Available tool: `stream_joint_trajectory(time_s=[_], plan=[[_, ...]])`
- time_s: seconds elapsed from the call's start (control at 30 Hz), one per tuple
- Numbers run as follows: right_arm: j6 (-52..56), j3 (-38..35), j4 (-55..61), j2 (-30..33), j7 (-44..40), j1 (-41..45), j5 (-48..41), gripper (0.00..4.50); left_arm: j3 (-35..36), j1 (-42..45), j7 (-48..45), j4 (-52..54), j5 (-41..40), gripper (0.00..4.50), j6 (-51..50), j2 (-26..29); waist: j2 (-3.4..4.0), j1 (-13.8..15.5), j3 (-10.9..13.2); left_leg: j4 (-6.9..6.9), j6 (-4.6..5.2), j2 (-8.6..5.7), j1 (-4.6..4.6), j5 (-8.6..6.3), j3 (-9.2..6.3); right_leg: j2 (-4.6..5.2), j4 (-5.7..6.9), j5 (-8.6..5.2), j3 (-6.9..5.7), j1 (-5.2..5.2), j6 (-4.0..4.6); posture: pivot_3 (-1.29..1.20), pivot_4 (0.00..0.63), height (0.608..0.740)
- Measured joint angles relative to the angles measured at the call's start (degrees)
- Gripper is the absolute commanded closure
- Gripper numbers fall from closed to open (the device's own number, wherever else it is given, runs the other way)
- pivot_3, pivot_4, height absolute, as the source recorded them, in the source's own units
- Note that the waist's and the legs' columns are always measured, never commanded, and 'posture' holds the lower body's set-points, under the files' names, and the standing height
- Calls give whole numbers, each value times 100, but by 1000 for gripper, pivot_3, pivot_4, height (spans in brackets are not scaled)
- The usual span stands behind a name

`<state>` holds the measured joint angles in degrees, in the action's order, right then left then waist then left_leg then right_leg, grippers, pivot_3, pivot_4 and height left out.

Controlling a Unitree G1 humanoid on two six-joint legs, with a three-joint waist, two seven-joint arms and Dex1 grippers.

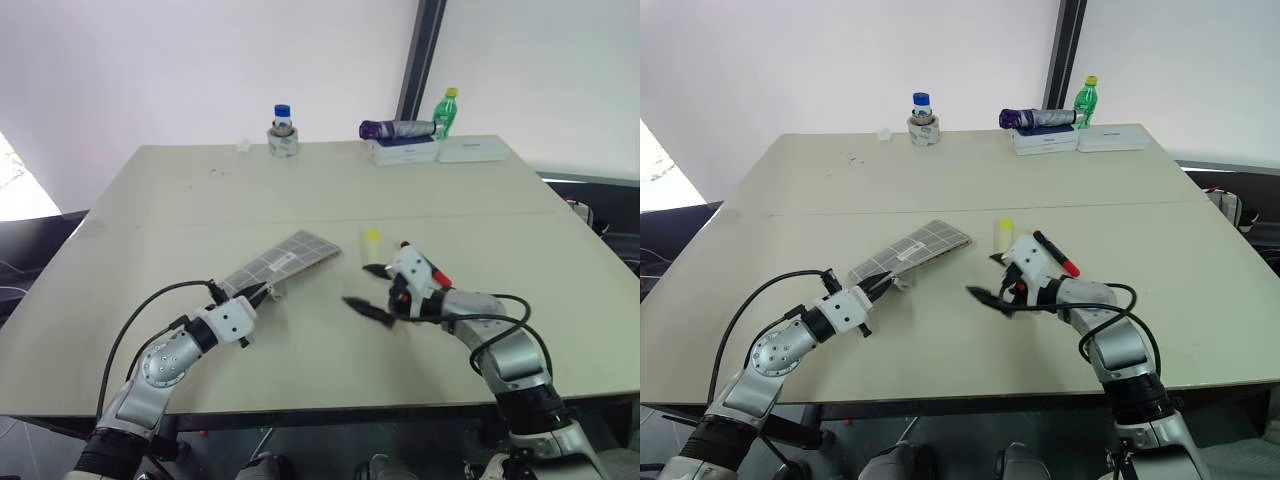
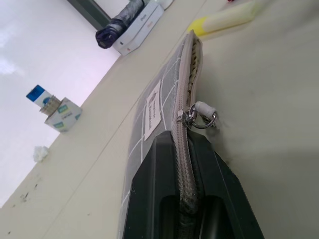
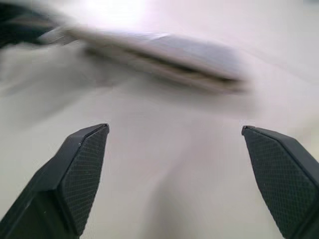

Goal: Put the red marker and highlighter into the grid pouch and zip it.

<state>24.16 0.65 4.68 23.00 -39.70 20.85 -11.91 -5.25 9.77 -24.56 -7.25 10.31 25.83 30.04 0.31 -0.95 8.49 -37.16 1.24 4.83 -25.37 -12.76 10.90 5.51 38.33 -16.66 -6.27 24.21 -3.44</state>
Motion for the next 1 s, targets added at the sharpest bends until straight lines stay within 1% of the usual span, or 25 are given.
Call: stream_joint_trajectory(time_s=[0.1,0.17,0.23,0.3,0.43,0.57,0.73,0.77,0.83,1.0], plan=[[-28,1,23,-199,730,-249,326,79,0,2,22,-102,2,4500,73,0,0,-4,0,1,-2,0,0,1,2,0,0,0,0,2,0,0,150,740],[81,5,6,-419,1108,-265,406,79,-1,3,39,-140,8,4500,96,0,0,-12,0,1,-3,0,0,2,3,0,0,0,1,2,0,0,150,740],[135,4,-125,-724,1513,-28,459,79,-5,20,47,-174,21,4500,101,-19,0,-21,0,1,-5,0,0,3,2,-2,1,0,1,2,0,0,150,740],[131,18,-329,-828,1756,265,550,79,-15,53,47,-179,24,4500,111,-31,0,-15,0,0,-5,0,0,3,2,-2,1,0,0,1,0,0,150,740],[170,49,-853,-861,2041,667,720,79,-16,77,47,-218,27,4500,137,-21,-1,13,0,-1,-18,-2,-1,11,5,0,-2,0,1,-2,0,0,150,740],[271,221,-1570,-860,2113,821,895,79,-15,76,57,-242,29,4500,144,-19,-1,-10,0,1,-21,-2,-1,13,6,-1,-2,0,1,0,0,0,150,740],[249,234,-2057,-910,2284,1171,1017,79,-14,47,106,-235,31,4500,147,-26,-1,-24,0,2,-24,-1,-1,15,7,-2,-2,0,1,1,-1,0,150,740],[250,212,-2129,-952,2301,1212,1010,311,-15,32,107,-231,31,4500,147,-27,-1,-24,0,3,-26,-1,-1,16,7,-2,-2,0,1,2,-1,0,150,740],[252,171,-2213,-1081,2355,1243,979,990,-16,-11,110,-226,35,4500,147,-27,-1,-24,0,4,-30,0,-1,18,7,-2,-2,0,1,2,-1,0,150,740],[202,159,-2350,-1272,2421,1301,940,3530,-16,-15,109,-195,36,4500,146,-25,-1,-10,0,2,-29,0,-1,18,7,-1,-1,0,1,-1,-1,0,150,740]])
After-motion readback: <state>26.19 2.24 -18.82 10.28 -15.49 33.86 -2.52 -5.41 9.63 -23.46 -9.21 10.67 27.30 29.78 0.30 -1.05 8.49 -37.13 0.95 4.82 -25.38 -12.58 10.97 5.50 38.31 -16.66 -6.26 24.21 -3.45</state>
